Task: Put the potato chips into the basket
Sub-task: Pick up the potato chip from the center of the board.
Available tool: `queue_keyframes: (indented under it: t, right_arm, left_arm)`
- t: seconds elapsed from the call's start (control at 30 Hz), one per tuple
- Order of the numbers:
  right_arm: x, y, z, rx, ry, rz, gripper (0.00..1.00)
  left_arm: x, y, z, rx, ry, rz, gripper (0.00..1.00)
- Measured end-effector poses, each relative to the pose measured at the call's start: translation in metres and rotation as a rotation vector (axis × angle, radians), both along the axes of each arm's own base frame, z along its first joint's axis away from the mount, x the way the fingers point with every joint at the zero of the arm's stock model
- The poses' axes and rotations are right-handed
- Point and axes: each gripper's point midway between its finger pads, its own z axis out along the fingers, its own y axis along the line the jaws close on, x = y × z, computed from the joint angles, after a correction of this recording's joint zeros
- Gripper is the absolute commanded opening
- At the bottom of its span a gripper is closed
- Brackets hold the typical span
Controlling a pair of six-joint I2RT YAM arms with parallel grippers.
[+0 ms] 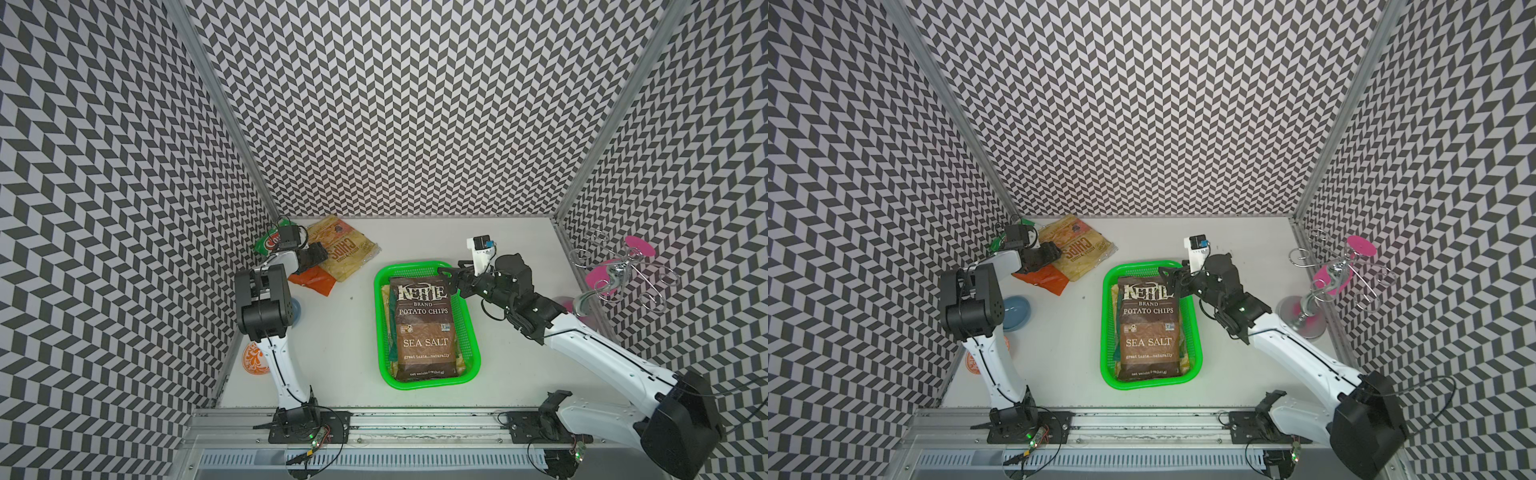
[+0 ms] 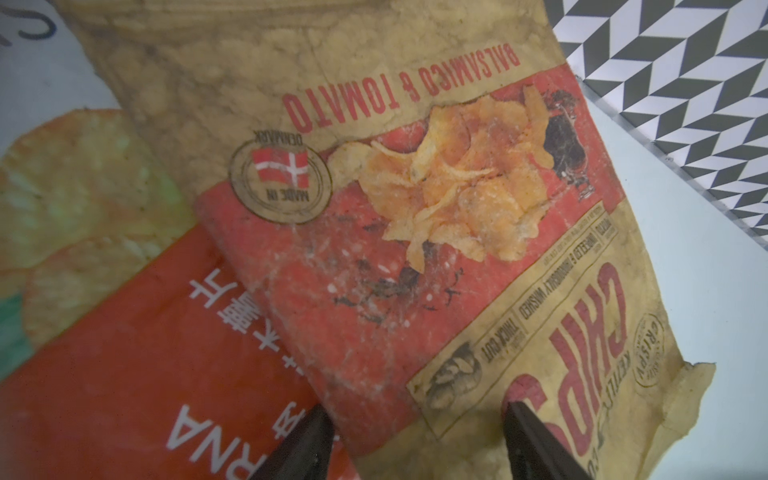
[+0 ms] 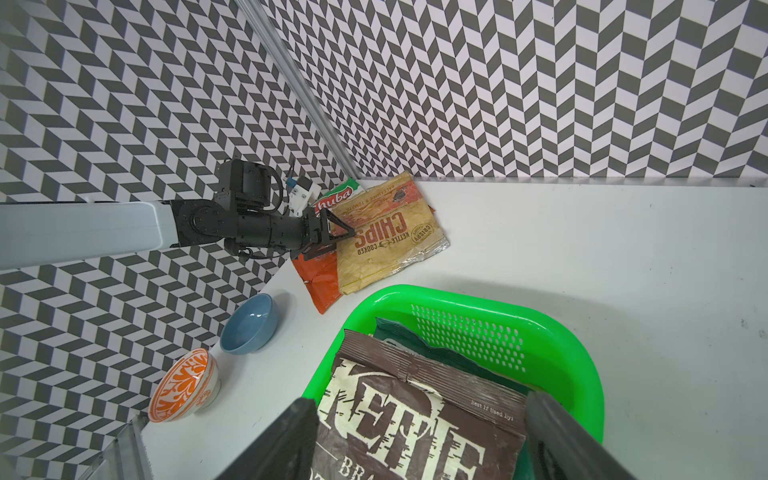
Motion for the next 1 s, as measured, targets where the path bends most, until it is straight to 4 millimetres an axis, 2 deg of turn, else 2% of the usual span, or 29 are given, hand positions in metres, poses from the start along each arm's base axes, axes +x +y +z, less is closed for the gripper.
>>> queue_keyframes:
  t: [0.03,0.17,0.3,0.33,0.4,0.73,0.83,1.0]
  right_arm:
    - [0.0,0.0,-0.001,-0.001,0.002,0.0,0.82]
    - [0.0,0.001,-0.003,-0.003,0.007,0.004,0.82]
    - [0.0,0.001,-0.003,-0.004,0.008,0.004,0.82]
    - [0.0,0.001,-0.003,-0.004,0.008,0.004,0.82]
    - [0.0,0.001,-0.002,-0.003,0.007,0.005,0.82]
    - [-0.002,0.004,-0.001,0.003,0.009,0.023,0.82]
    - [-0.002,0.004,-0.001,0.004,0.009,0.025,0.82]
    - [-0.003,0.004,-0.001,0.004,0.009,0.025,0.82]
  left_arm:
    - [0.0,0.0,-0.001,0.0,0.001,0.0,0.66]
    - [0.005,0.0,-0.003,-0.008,-0.001,0.0,0.49]
    - [0.009,0.0,0.0,-0.017,-0.015,0.007,0.24]
    - [0.009,0.0,0.0,-0.019,-0.019,0.013,0.14]
    - [0.011,0.0,0.002,-0.017,-0.03,0.009,0.0]
    - [0.014,-0.007,0.012,0.0,-0.05,-0.007,0.0]
    - [0.015,-0.012,0.025,0.011,-0.074,-0.026,0.0]
    - [0.016,-0.019,0.065,0.044,-0.154,-0.058,0.0]
